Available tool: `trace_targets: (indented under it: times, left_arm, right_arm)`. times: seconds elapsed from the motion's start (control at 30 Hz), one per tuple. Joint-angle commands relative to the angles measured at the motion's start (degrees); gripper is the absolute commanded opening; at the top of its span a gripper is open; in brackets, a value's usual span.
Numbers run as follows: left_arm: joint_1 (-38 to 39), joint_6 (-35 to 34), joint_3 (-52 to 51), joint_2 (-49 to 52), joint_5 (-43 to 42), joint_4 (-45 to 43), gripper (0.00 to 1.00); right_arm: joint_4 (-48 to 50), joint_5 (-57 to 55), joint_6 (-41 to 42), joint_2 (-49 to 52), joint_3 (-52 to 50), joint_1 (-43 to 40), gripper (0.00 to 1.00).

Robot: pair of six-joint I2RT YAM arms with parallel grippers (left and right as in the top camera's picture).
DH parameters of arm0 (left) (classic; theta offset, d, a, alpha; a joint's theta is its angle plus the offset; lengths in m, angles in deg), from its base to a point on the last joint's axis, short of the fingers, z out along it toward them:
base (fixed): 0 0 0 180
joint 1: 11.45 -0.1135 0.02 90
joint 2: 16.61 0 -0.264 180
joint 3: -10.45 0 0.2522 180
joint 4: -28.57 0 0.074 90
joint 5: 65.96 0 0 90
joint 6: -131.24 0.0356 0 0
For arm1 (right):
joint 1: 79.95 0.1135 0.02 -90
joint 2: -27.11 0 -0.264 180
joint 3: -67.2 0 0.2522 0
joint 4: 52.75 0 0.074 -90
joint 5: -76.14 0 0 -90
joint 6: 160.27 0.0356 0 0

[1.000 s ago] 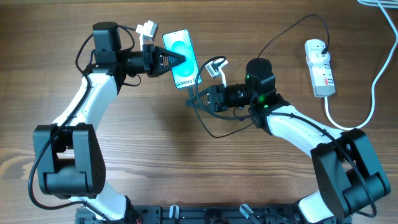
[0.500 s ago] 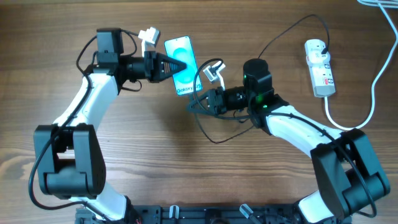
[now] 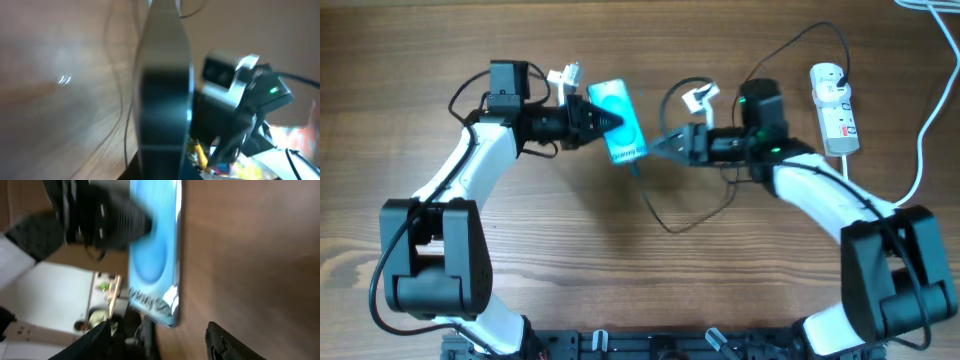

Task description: Plug charger to phone and switch on socket

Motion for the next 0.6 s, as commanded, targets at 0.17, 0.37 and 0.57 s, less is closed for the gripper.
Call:
trace_targets:
  times: [0.17, 0.37, 0.57]
  left_arm:
    - [9.3, 12.5, -0.3, -1.0, 20.5, 16.1, 0.04]
    - [15.1, 13.3, -0.3, 3.3, 24.4, 7.9, 0.04]
    - [15.3, 11.4, -0.3, 11.3, 16.8, -2.5, 0.04]
  right_arm:
    - [-25.5, -20.2, -14.8, -17.1, 0.7, -10.0, 0.64]
    - [-47.4, -41.6, -18.3, -34.6, 0.7, -10.0, 0.65]
    - [-58.6, -45.7, -18.2, -33.5, 0.6, -10.0, 1.00]
